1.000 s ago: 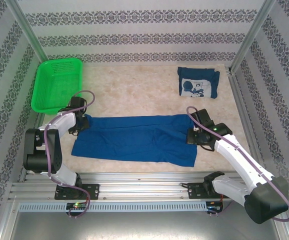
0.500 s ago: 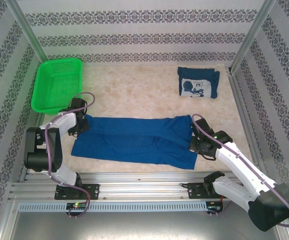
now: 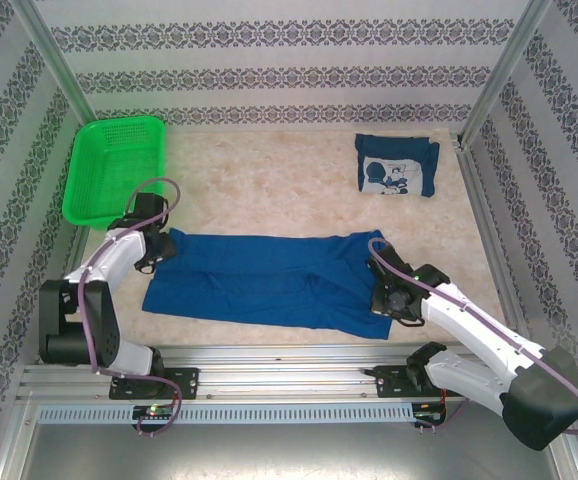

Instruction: Fold and stack the t-shirts

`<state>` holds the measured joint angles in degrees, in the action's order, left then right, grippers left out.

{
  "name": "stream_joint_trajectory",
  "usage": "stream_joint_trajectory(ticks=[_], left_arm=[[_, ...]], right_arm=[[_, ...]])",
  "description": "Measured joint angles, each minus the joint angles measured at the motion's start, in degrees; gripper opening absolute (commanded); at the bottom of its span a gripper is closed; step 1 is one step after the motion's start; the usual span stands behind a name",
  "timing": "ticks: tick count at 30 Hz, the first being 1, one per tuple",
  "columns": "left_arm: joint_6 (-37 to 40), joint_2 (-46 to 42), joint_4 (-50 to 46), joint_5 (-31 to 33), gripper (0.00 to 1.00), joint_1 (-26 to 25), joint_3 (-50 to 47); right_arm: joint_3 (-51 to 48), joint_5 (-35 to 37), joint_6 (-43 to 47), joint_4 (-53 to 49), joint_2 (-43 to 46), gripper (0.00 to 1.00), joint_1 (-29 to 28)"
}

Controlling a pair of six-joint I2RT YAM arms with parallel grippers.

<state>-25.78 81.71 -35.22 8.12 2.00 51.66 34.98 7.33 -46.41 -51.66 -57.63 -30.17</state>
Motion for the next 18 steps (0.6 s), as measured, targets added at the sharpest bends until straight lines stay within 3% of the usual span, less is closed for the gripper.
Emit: stream_joint_trajectory(ticks=[2, 9, 13, 18], left_arm=[[-0.5, -1.8, 0.0, -1.1, 0.62, -0.1, 0.0], [-1.7, -6.6, 0.1, -5.2, 0.68, -4.5, 0.0], [-1.7, -7.8, 1.4, -7.7, 0.71, -8.8, 0.0], [-0.6, -9.3, 4.8, -12.9, 0.76, -13.0, 0.0]], right_arm=[[-0.2, 0.1, -0.8, -0.5, -0.7, 0.38, 0.0], [2.2, 0.6, -0.6, -1.5, -3.6, 0.58, -0.1], [5.0, -2.0, 1.8, 4.1, -4.3, 0.63, -0.1], [10.4, -11.0, 6.2, 14.2, -14.4, 0.62, 3.3]])
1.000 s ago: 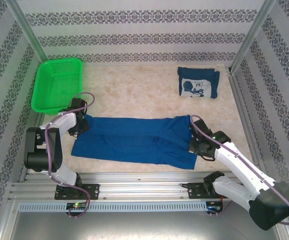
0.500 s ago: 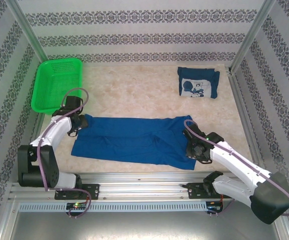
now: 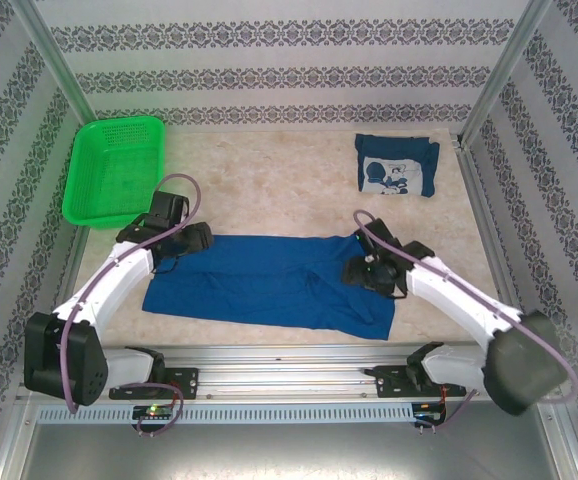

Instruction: Fold and stack the t-shirts

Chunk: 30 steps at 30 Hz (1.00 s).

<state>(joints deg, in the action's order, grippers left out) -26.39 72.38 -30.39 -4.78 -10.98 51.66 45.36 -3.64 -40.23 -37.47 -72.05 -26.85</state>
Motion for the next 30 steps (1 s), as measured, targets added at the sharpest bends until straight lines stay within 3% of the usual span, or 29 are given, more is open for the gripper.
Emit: stream_joint_trajectory(ticks=[6, 13, 18, 23, 30], left_arm=[[3.3, -1.1, 0.8, -5.6, 0.83, -3.4, 3.2], [6.5, -5.0, -0.5, -8.5, 0.87, -4.3, 10.9], [8.2, -8.6, -4.1, -8.1, 0.91, -4.3, 11.7], [9.3, -12.0, -7.4, -6.4, 0.92, -4.3, 11.7], [9.9, -13.9, -9.9, -2.8, 0.92, -4.3, 10.6]], right_arm=[[9.4, -6.4, 5.7, 5.5, -15.2, 0.56, 3.9], [11.1, -9.2, 10.0, 6.9, -22.2, 0.47, 8.1], [14.4, -11.1, 12.0, 7.7, -26.8, 0.44, 7.6], [14.4, -12.6, 12.3, 8.2, -27.5, 0.22, 7.5], [14.4, -13.9, 13.3, 8.5, -26.5, 0.05, 7.0]])
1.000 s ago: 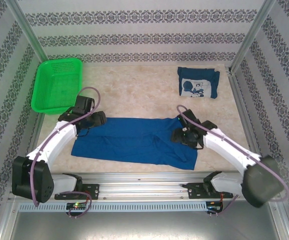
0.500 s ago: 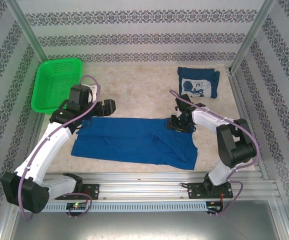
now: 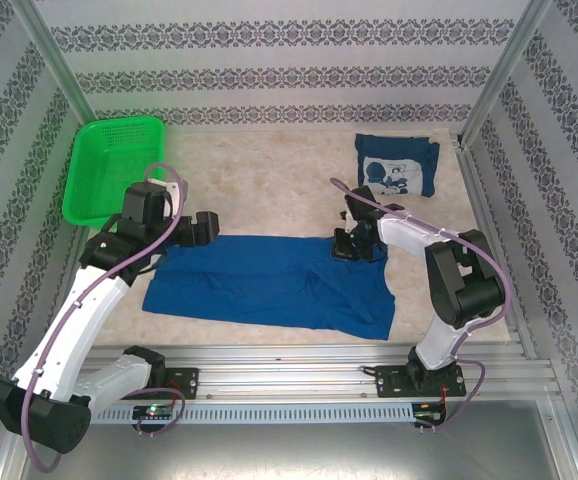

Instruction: Fold and stack the t-shirts

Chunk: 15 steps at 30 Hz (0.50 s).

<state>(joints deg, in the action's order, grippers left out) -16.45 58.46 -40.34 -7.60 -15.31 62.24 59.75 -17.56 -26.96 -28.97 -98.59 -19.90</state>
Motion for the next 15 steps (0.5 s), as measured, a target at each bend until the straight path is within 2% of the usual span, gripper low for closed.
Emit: stream_joint_trajectory(ticks=[4, 8, 15], left_arm=[[0.0, 0.0, -0.9, 2.9, 0.92, 0.0, -2.1], [-0.3, 0.1, -2.0, 5.2, 0.92, 0.4, -4.1], [-1.4, 1.0, -2.6, 7.5, 0.92, 1.7, -6.6]], right_arm=[[-0.8, -1.3, 0.4, -0.2, 3.7, 0.0, -1.9], [-3.2, -2.3, 0.2, -0.1, 7.4, 0.0, -5.5], [-8.1, -2.8, -2.4, -0.9, 10.7, 0.11, -10.4]])
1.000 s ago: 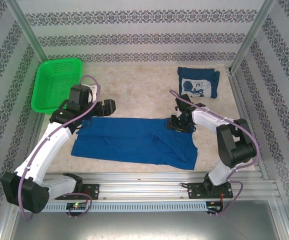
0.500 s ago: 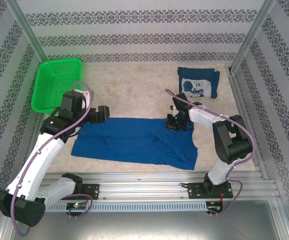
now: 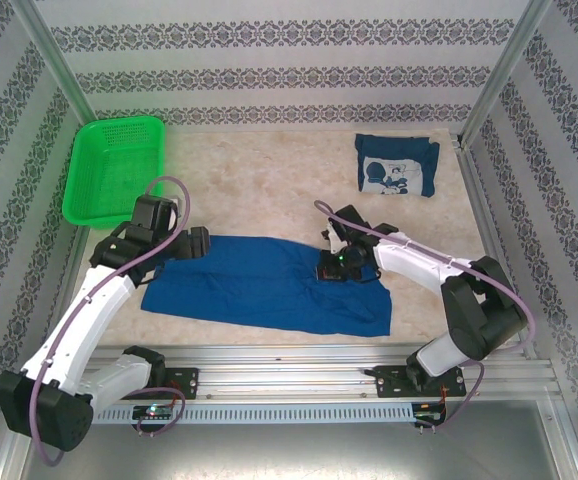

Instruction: Fold and stack the t-shirts

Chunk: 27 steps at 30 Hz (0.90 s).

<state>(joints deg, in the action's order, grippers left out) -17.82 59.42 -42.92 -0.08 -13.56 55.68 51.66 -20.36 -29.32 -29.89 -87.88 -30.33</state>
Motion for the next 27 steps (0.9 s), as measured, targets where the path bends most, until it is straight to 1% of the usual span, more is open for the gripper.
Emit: stream_joint_trajectory(ticks=[2, 5, 10, 13, 14, 15, 16, 18, 19, 23, 25, 27], left_arm=[[-0.3, 0.5, 0.0, 0.0, 0.92, 0.1, -0.6], [-0.6, 1.5, 0.0, -0.1, 0.91, 0.2, -1.3], [-1.1, 3.5, 0.2, -1.1, 0.9, 0.2, -2.2], [-1.5, 4.3, 0.9, -1.4, 0.9, 0.2, -2.7], [-1.5, 4.5, 1.1, -1.4, 0.9, 0.2, -2.9], [-1.6, 4.7, 1.3, -1.4, 0.9, 0.2, -3.1], [-1.7, 4.9, 1.6, -1.4, 0.9, 0.2, -3.4], [-1.9, 5.5, 1.6, -1.3, 0.9, 0.2, -3.8], [-2.1, 5.9, 1.7, -1.2, 0.91, 0.2, -4.1], [-2.7, 8.2, 1.9, -0.9, 0.91, 0.2, -5.1], [-3.0, 9.4, 2.4, -0.9, 0.91, 0.2, -5.3], [-3.3, 10.8, 3.3, -0.9, 0.91, 0.2, -5.3]], right_arm=[[-0.8, 1.0, -0.5, -0.3, 0.1, 0.12, 0.1], [-1.4, 2.5, -1.0, -0.6, 0.1, 0.11, 1.5], [-0.1, 4.5, -1.9, 0.1, -1.2, 0.1, 6.9], [3.4, 5.3, -1.9, 0.7, -4.9, 0.18, 10.1], [4.7, 5.6, -1.8, 0.8, -6.3, 0.25, 10.7], [6.6, 5.7, -1.6, 0.8, -8.0, 0.34, 11.4], [8.3, 6.0, -1.1, 0.9, -9.6, 0.39, 12.0], [11.4, 6.5, -0.1, 0.9, -12.2, 0.45, 12.6], [12.8, 7.0, 0.6, 0.9, -13.1, 0.47, 12.6], [15.1, 7.6, 1.7, 0.4, -13.5, 0.48, 12.8], [14.6, 7.6, 1.9, 0.2, -12.0, 0.49, 13.0], [12.8, 7.4, 2.2, 0.2, -8.8, 0.51, 13.0]])
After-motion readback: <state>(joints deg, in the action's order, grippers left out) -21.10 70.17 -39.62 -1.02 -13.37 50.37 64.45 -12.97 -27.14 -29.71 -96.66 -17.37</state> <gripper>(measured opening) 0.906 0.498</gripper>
